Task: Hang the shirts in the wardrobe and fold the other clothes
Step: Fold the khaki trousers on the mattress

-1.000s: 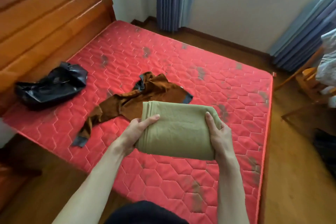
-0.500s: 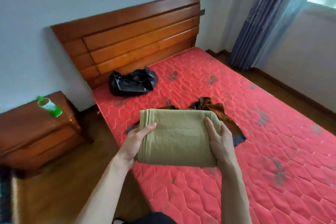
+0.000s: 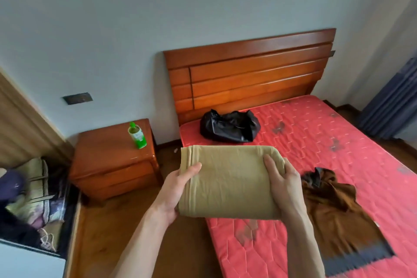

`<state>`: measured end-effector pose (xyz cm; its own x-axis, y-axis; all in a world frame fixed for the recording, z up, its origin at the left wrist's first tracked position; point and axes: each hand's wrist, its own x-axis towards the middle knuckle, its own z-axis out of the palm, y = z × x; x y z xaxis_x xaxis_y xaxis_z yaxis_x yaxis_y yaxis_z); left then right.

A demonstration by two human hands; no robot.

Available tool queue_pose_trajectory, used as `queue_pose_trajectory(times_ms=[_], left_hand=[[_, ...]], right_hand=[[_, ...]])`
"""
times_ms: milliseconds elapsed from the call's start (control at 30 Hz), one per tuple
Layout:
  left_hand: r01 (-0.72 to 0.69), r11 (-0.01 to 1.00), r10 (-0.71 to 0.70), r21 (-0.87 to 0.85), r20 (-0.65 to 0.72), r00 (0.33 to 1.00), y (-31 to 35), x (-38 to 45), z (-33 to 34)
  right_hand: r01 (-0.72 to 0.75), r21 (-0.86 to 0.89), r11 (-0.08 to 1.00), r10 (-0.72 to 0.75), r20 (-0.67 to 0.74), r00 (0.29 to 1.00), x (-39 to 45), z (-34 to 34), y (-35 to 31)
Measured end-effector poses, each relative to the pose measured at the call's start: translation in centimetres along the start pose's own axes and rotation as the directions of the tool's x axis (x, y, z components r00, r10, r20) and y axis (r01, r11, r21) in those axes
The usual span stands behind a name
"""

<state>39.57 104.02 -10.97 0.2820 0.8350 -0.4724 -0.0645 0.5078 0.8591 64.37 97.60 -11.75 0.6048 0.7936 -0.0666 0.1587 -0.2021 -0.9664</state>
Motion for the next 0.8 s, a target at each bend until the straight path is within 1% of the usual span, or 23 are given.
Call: queue_pose_trajectory(times_ms=[100,167,267,367,467,533,633,800], left_hand=[[-0.027,1.000,0.027,-0.004,-0.057,0.998,1.3,1.3,-5.1],[-0.050,0.998,0.046,-0.037,-0.096,0.994,2.1,1.9,-8.3],[-0.070,0.994,0.055,-0.084,-0.170,0.984,3.1,2.2,-12.6],[-0.090,0.986,0.054,-0.141,-0.241,0.969,3.9,2.4,-16.1],[-0.108,0.975,0.042,-0.193,-0.316,0.948,4.6,3.0,-19.2],[-0.122,0.968,0.036,-0.218,-0.361,0.932,5.1,3.6,-20.9],[-0.158,0.960,0.048,-0.230,-0.422,0.905,6.4,5.1,-23.2],[-0.214,0.948,0.066,-0.234,-0.514,0.855,9.8,9.7,-26.1]], right_hand=[[-0.026,0.060,0.998,0.021,0.081,0.996,0.6,5.8,-1.6],[-0.044,0.095,0.994,0.029,0.156,0.987,0.9,9.5,-2.6],[-0.059,0.080,0.995,0.035,0.275,0.961,1.6,14.3,-4.1],[-0.041,0.048,0.998,0.017,0.415,0.910,2.6,18.4,-5.4],[-0.024,0.028,0.999,0.005,0.555,0.832,3.7,22.4,-6.6],[-0.034,0.021,0.999,0.014,0.622,0.783,4.6,25.1,-7.2],[-0.026,0.027,0.999,0.001,0.676,0.736,6.3,29.1,-8.0],[0.015,0.075,0.997,-0.063,0.699,0.713,11.3,35.9,-10.5]])
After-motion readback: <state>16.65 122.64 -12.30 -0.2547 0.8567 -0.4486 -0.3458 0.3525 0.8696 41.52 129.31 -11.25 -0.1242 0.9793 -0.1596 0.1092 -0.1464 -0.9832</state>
